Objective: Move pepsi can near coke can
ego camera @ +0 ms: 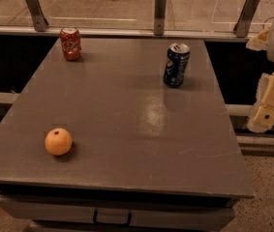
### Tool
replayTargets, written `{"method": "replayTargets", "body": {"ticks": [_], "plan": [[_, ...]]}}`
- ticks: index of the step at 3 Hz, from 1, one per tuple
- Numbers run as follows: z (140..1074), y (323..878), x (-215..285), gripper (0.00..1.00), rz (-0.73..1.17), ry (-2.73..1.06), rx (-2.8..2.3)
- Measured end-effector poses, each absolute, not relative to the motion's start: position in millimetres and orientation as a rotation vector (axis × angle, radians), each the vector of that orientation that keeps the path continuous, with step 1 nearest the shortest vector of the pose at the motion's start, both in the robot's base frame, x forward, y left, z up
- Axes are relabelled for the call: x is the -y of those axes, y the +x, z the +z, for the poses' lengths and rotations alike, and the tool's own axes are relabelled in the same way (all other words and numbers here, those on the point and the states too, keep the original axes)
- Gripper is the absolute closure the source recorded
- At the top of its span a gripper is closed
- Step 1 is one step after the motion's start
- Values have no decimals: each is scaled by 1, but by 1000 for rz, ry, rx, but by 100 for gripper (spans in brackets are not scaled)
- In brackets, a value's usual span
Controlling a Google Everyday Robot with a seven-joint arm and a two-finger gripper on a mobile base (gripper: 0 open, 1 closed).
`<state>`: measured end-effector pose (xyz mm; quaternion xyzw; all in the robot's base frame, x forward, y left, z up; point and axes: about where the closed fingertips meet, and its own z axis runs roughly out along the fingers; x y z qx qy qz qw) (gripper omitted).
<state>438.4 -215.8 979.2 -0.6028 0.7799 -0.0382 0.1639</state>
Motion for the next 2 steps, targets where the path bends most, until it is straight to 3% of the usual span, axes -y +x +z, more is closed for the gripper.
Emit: {"method": "replayTargets", "body": {"ticks": [2], "plan": [[969,467,217,0,-76,-1706,-2182]]}}
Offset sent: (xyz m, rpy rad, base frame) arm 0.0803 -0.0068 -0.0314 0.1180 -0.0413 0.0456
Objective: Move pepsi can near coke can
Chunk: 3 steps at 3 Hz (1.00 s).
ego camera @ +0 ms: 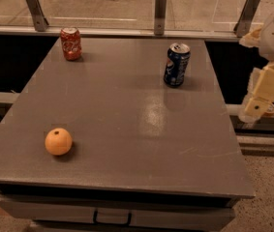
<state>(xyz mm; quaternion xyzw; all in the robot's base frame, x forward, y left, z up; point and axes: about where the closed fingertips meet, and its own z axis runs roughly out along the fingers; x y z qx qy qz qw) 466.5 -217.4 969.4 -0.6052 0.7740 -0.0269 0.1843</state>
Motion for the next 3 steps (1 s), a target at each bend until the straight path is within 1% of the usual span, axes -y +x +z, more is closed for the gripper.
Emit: {"method": "replayTargets", "body": {"ticks": [1,2,3], "plan": [[950,523,224,0,16,-1662,-2101],[930,576,219,0,121,-1614,-2018],[908,628,201,0,248,-1543,-1939]]}}
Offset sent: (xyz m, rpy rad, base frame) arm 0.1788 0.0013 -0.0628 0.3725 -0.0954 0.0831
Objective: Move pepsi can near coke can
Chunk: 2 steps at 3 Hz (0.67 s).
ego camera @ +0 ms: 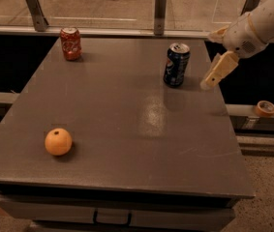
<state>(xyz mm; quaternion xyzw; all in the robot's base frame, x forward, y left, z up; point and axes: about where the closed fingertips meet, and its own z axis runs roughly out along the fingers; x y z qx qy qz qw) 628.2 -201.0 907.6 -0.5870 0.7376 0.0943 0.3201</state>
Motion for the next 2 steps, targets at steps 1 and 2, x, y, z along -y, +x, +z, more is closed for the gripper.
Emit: {"method": "replayTargets", "body": {"ticks": [1,2], "plan": [[898,646,179,0,356,-1494,-1889],[889,660,154,0,464,-1440,-1842]]}}
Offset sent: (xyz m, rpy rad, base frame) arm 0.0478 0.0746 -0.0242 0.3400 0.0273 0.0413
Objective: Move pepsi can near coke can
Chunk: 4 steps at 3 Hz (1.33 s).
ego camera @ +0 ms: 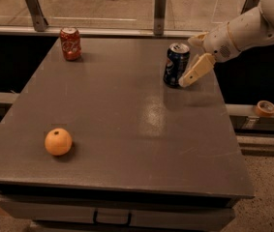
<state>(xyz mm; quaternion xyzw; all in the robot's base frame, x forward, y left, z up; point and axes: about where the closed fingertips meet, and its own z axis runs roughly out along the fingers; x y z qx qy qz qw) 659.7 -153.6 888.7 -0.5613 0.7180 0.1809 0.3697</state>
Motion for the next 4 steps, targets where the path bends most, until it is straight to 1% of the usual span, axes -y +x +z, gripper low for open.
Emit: {"method": "replayTargets", "body": {"ticks": [1,2,3,4], "plan": [[879,674,133,0,549,-1396,-1796],[877,677,116,18,625,-1384,-1760],[879,675,105,42,690,-1379,-1738],[904,670,101,65,734,-1367,-1685]]}}
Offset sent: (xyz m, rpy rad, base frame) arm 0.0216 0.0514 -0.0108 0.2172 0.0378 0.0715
